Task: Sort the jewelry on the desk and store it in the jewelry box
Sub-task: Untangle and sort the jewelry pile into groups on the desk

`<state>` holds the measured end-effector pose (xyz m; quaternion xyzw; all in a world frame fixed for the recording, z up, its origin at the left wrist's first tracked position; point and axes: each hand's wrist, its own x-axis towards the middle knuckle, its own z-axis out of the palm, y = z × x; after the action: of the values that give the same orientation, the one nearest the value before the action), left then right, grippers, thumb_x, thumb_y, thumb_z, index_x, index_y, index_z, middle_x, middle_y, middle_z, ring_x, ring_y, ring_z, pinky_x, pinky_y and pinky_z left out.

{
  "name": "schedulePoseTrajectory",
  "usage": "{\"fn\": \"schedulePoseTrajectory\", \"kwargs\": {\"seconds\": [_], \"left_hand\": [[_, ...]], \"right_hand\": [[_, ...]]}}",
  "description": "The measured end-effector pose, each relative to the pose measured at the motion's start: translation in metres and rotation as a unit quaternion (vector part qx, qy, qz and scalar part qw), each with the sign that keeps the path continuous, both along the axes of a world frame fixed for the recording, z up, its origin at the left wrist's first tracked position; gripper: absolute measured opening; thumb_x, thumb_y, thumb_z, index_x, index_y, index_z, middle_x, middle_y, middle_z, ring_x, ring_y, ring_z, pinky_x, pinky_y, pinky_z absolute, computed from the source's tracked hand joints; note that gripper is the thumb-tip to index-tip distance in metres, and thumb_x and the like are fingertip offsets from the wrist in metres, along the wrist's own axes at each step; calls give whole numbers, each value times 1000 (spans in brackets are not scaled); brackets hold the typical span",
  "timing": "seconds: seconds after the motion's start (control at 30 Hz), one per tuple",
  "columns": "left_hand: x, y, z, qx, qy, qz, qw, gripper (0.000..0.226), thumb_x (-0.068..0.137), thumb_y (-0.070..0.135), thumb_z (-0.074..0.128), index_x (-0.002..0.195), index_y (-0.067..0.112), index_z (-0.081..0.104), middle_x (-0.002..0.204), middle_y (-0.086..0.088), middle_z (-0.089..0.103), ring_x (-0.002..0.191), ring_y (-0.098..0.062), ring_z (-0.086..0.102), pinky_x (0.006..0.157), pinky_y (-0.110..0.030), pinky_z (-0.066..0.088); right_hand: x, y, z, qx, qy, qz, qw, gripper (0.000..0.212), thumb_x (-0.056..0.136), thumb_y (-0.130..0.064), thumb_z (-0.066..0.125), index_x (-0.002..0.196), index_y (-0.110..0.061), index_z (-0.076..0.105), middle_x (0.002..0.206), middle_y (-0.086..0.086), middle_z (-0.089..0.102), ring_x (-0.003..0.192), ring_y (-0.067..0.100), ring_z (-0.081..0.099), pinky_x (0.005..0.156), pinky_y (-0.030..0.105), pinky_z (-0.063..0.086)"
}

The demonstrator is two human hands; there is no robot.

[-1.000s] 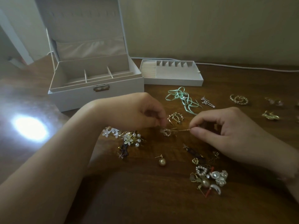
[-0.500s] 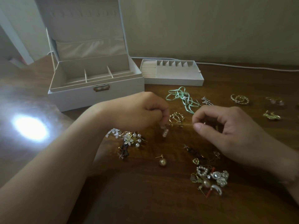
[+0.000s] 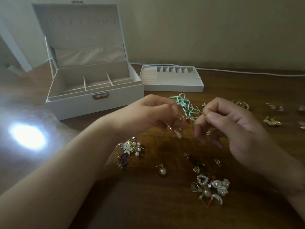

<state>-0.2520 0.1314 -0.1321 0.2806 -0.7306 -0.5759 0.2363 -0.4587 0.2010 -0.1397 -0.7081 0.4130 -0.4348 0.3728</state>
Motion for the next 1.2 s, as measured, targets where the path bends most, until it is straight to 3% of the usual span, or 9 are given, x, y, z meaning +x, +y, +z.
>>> {"fn": "schedulePoseTrajectory", "kwargs": {"seconds": [0.1,0.2,0.33,0.47,0.63,0.73,0.97,1.07,1.2], "left_hand": [[-2,1,0,58,56,-5,997,27,90,15,46,69,16,62,82,-10,71,78,-23,65,69,-27,51],[-4,2,2,79,81,2,994,32,88,14,50,60,22,63,68,-4,68,67,-20,65,65,-25,52],[-4,2,3,89,90,9,992,28,85,12,56,59,19,64,69,-8,67,60,-19,62,59,-23,52],[-5,1,0,106,111,8,988,27,83,8,58,58,16,62,69,-8,65,57,-18,59,56,-23,51],[-5,0,-1,134,147,-22,980,18,79,9,64,62,14,61,78,-9,70,54,-15,60,55,-21,51],[-4,1,-1,157,169,-50,972,16,80,13,59,64,13,60,83,-12,72,56,-15,62,58,-22,53],[-5,3,-2,163,207,-81,961,13,79,8,54,66,6,55,98,-15,69,86,-25,70,81,-31,57],[-6,4,0,141,218,-54,964,17,76,8,56,61,12,63,95,-11,70,84,-22,71,79,-30,58],[-7,4,2,99,230,-5,968,16,73,8,61,57,12,63,87,-8,69,74,-16,68,73,-28,58]], "right_hand": [[0,0,1,12,-26,-9,1000,20,92,-24,46,80,-10,54,83,10,71,63,22,62,44,35,37],[1,0,3,3,-60,-2,998,15,81,-29,56,71,-19,60,90,11,72,62,25,61,42,33,38],[-2,1,6,1,-61,1,998,15,72,-31,62,61,-20,66,92,6,73,52,40,49,45,29,44],[-3,3,8,16,-29,2,999,16,67,-33,65,58,-19,67,85,4,74,53,15,58,46,23,45],[-1,2,7,35,11,10,999,13,69,-22,74,58,-19,67,76,17,71,57,11,63,49,20,46],[1,2,6,41,9,-1,999,18,74,-26,80,65,-16,69,69,15,70,55,42,57,47,36,45],[2,3,10,76,-109,-28,991,16,68,-18,70,73,-4,66,67,14,68,57,20,66,46,25,49],[1,2,9,90,-156,-5,984,7,64,-17,71,67,-12,68,73,16,68,65,27,68,49,27,50],[1,2,8,85,-127,-19,988,12,64,-21,72,68,-12,67,65,15,65,57,24,59,49,26,49]]}}
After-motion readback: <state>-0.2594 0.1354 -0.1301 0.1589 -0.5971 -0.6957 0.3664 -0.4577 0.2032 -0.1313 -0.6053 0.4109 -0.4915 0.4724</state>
